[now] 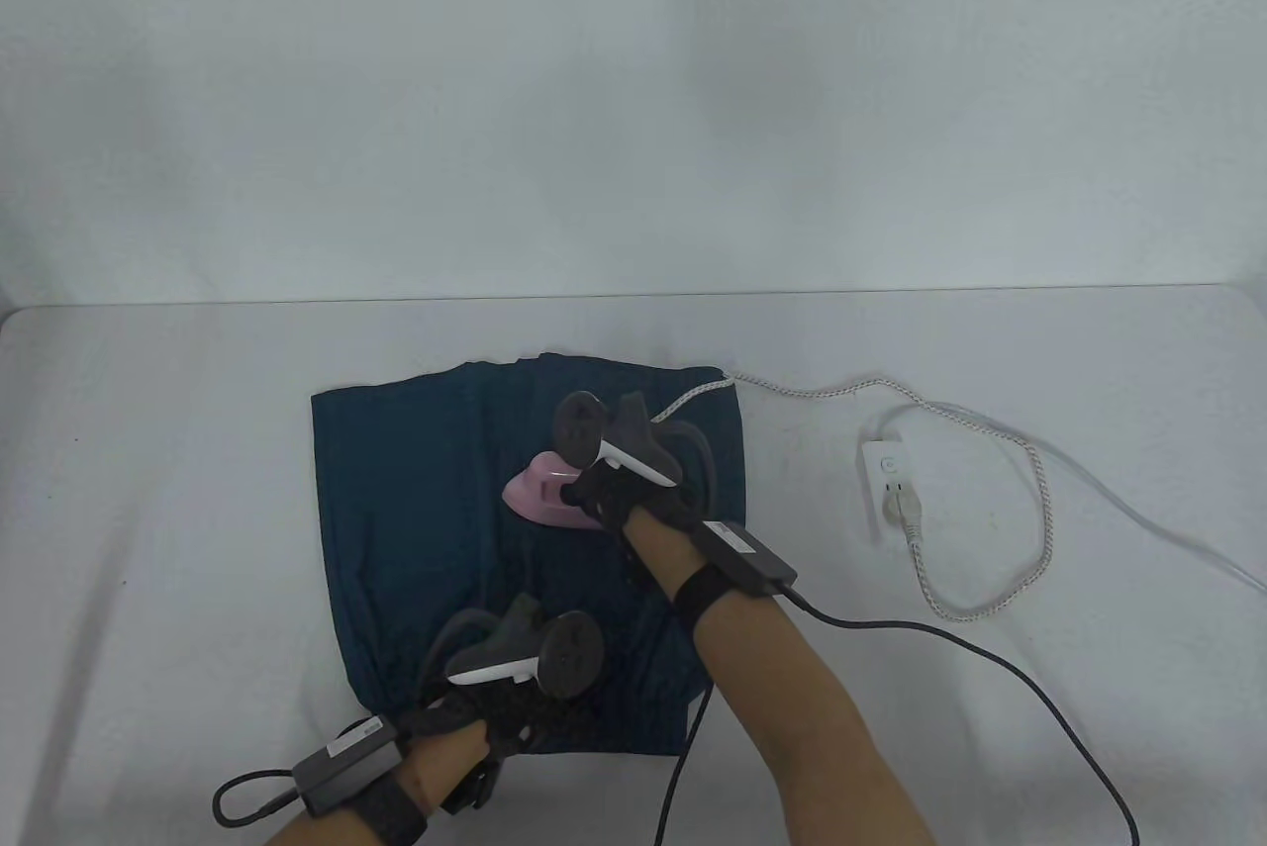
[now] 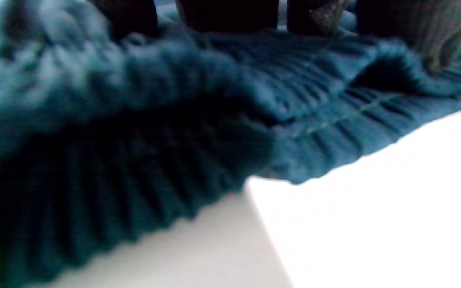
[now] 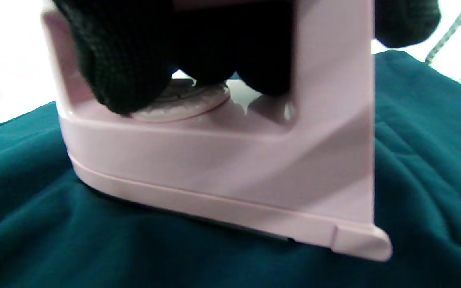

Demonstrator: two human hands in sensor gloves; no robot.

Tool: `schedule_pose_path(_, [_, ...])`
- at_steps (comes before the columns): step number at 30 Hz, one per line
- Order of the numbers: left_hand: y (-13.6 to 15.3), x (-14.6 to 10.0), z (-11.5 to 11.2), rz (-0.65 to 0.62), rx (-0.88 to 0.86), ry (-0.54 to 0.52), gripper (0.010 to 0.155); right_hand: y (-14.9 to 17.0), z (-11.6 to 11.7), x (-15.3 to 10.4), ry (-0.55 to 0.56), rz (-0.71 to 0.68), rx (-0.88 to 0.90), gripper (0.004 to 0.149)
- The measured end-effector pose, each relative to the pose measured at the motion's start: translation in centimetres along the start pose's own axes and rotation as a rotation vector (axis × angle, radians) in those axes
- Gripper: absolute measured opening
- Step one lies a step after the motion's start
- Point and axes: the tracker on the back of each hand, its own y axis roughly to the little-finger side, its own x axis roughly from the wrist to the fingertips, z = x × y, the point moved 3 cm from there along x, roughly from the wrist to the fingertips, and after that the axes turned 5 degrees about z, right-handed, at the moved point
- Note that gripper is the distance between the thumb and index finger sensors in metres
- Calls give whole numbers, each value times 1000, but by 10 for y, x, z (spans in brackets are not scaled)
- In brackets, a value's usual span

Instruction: Iron shorts with electric iron on table

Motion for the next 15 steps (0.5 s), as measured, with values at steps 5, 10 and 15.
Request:
schedule_pose_path(5, [0,0,0,0,-2,0,73,-5,2,0,-5,-8,-22,51])
schedule_pose_path(10, [0,0,0,1,0,2,73,7,2,-1,-44,25,-20,52])
schedule_pose_path(15, [0,0,0,1,2,2,73,31,-1,-7,-68,63,-30,52])
